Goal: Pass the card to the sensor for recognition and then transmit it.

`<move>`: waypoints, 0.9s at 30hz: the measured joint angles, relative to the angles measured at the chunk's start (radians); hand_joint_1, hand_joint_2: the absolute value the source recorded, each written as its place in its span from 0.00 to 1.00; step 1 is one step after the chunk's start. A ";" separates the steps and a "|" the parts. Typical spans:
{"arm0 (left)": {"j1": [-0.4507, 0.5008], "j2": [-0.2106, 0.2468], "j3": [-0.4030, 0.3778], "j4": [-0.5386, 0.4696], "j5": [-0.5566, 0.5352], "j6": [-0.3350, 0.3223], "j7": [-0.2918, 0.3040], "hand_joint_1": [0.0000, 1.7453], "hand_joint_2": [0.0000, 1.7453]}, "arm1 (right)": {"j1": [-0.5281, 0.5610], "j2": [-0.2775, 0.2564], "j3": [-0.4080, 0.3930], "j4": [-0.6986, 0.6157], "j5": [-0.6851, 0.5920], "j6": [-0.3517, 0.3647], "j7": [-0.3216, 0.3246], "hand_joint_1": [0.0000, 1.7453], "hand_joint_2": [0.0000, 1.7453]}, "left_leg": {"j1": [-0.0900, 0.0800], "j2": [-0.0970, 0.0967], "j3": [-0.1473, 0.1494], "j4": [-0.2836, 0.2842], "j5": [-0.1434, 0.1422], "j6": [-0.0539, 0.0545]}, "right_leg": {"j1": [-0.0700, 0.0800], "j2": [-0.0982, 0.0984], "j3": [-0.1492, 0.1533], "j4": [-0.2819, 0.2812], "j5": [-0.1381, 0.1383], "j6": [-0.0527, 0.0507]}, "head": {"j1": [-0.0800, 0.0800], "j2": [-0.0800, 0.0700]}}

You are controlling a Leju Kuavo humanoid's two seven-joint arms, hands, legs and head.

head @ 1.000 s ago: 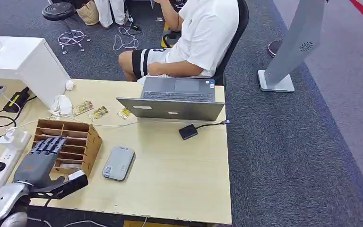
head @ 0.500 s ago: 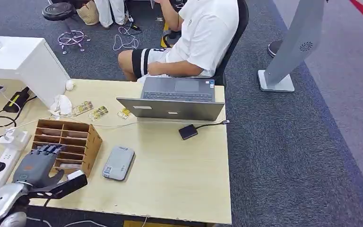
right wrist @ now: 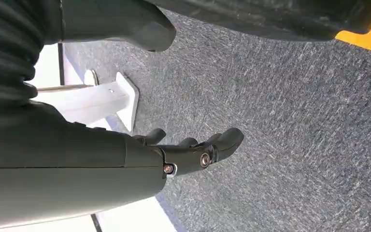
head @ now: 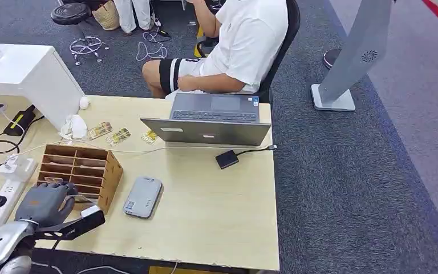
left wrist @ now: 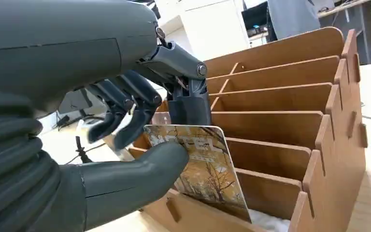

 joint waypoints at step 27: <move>-0.244 0.145 0.025 -0.246 0.126 -0.003 -0.104 1.00 1.00 | 0.000 -0.003 0.011 0.000 -0.029 0.002 -0.024 0.00 1.00 | 0.000 -0.005 0.000 0.000 0.003 0.000 | 0.000 -0.005 0.001 0.000 0.001 0.000 | 0.000 0.000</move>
